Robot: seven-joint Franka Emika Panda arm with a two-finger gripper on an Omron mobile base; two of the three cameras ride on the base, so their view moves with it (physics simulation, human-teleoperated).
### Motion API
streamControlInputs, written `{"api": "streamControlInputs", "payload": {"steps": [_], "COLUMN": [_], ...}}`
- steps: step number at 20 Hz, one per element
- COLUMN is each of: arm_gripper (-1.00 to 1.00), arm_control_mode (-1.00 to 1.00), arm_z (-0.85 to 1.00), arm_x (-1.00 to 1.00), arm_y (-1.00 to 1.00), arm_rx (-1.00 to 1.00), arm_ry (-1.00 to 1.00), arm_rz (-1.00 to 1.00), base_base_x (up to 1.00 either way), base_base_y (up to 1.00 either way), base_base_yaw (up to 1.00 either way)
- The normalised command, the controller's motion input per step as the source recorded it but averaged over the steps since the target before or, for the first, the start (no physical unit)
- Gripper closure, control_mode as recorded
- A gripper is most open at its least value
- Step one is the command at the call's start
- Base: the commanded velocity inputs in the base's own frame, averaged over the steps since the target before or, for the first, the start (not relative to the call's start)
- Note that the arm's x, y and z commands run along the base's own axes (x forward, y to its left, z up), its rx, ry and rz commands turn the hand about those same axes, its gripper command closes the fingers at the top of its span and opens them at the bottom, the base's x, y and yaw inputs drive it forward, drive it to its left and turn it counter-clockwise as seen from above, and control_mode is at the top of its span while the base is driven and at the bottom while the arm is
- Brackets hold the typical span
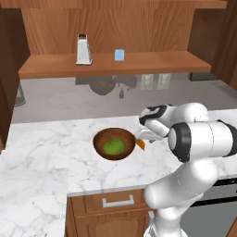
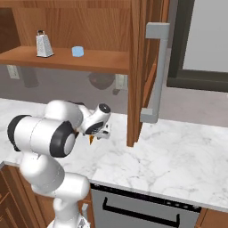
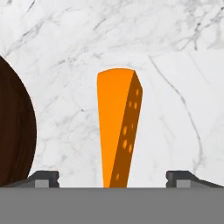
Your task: Pick the cheese from the fridge and the cheese grater from the cabinet and place them next to the salad bowl.
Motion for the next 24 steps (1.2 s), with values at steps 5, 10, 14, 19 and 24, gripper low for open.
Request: {"api": "streamControlInputs", "payload": {"steps": [5, 10, 14, 19, 24], "arm_gripper": [-1.00, -1.00, -1.00, -1.00, -1.00], "arm_control_mode": [-1.00, -1.00, -1.00, -1.00, -1.00], "arm_z": [0.36, 0.45, 0.49, 0.54, 0.51], "arm_x": [-0.19, -0.21, -0.18, -0.23, -0.27], "arm_y": [0.01, 0.05, 0.20, 0.16, 0.18], "arm_rx": [0.00, -0.05, -0.05, -0.07, -0.06], "arm_ry": [0.00, -0.01, 0.00, -0.02, -0.06], "arm_rz": [0.00, 0.00, 0.00, 0.00, -0.01], "base_base_x": [0.00, 0.00, 0.00, 0.00, 0.00], "base_base_y": [0.00, 0.00, 0.00, 0.00, 0.00], "base_base_yaw": [0.00, 0.00, 0.00, 0.00, 0.00]}}
